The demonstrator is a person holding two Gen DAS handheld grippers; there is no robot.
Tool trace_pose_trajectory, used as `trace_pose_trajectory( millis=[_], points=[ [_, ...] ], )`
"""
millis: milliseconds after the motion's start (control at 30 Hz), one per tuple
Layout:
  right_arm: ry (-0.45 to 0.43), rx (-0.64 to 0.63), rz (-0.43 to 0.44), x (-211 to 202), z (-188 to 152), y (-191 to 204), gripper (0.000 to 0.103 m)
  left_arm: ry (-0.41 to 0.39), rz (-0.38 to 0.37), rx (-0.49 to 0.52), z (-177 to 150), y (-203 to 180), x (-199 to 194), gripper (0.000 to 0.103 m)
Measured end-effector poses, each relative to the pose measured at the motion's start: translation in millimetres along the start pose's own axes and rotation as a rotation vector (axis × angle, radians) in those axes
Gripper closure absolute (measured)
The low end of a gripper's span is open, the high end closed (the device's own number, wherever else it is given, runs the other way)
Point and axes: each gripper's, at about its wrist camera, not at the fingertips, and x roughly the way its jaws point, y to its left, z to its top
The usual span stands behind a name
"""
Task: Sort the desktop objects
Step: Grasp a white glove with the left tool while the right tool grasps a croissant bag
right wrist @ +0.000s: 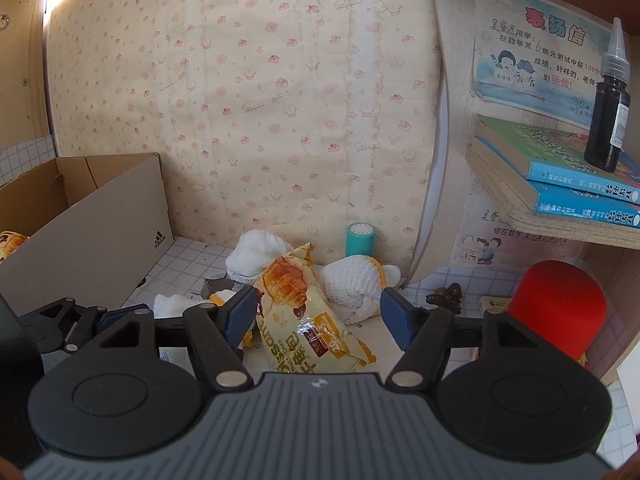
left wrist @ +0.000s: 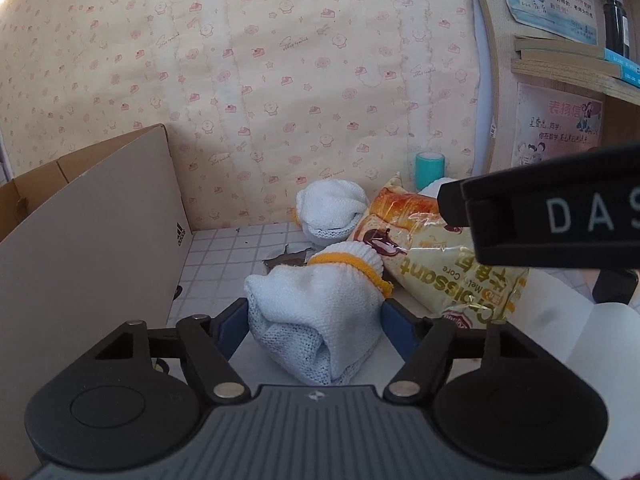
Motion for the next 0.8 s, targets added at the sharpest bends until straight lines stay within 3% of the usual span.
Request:
trace_pose_trajectory(
  millis=[100,233,267,433,800],
  points=[
    [0.003,0.002,0.003,1,-1,0,0.036,0.003,-0.022,-0.014,3,1,3,0.042],
    [0.004,0.000,0.005,2,-1,1,0.036,-0.018,-0.032,-0.014,5,1,0,0.071],
    [0.005,0.000,0.001,2,-1,2,0.036,-0.023,-0.033,-0.007,4,0,-2,0.073],
    [0.004,-0.007,0.008,2,-1,1,0.036,-0.048,-0.024,0.005,3,-2,-16,0.075],
    [0.055,-0.053,0.038,23,-3,19,0.036,-0.111,0.082,-0.016,-15,17,-73,0.075]
  ],
)
